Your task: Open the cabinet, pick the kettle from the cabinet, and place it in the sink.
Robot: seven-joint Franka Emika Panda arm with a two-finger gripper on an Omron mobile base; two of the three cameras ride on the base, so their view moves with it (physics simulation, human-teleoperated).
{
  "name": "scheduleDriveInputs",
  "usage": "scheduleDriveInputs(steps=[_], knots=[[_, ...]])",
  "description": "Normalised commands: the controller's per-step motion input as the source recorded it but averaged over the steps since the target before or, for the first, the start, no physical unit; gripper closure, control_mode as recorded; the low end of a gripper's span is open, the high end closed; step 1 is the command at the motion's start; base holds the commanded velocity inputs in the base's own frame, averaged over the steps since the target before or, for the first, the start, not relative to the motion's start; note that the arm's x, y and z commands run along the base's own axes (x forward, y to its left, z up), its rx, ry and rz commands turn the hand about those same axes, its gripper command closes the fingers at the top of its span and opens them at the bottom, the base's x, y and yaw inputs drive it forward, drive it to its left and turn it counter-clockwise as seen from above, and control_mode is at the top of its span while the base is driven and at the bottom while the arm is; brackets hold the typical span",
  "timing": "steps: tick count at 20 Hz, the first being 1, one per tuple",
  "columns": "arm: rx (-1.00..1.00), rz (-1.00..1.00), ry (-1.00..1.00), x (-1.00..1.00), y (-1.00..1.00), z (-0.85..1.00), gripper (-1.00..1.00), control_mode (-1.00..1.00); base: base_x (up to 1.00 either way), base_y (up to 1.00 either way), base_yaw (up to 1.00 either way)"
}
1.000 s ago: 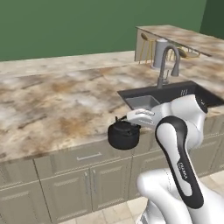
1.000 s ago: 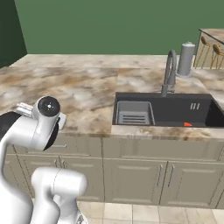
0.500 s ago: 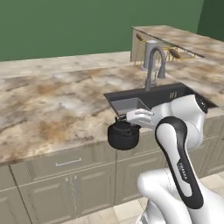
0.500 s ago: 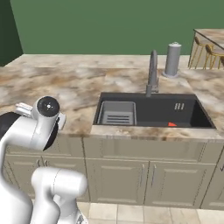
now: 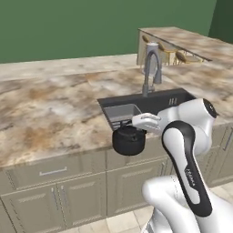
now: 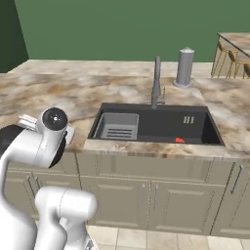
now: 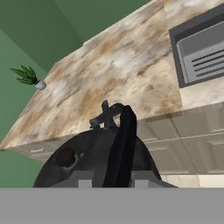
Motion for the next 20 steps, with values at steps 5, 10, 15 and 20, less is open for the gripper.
scheduleDriveInputs(steps=[5,10,15,20], knots=[[0.0,0.0,0.0,0.0,0.0,0.0,1.0,1.0,0.27,-0.41,0.21],[0.0,0.0,0.0,0.0,0.0,0.0,1.0,1.0,0.23,-0.44,0.18],[0.0,0.0,0.0,0.0,0.0,0.0,1.0,1.0,0.25,-0.48,0.06],[0.0,0.0,0.0,0.0,0.0,0.0,1.0,1.0,0.25,-0.51,0.0]])
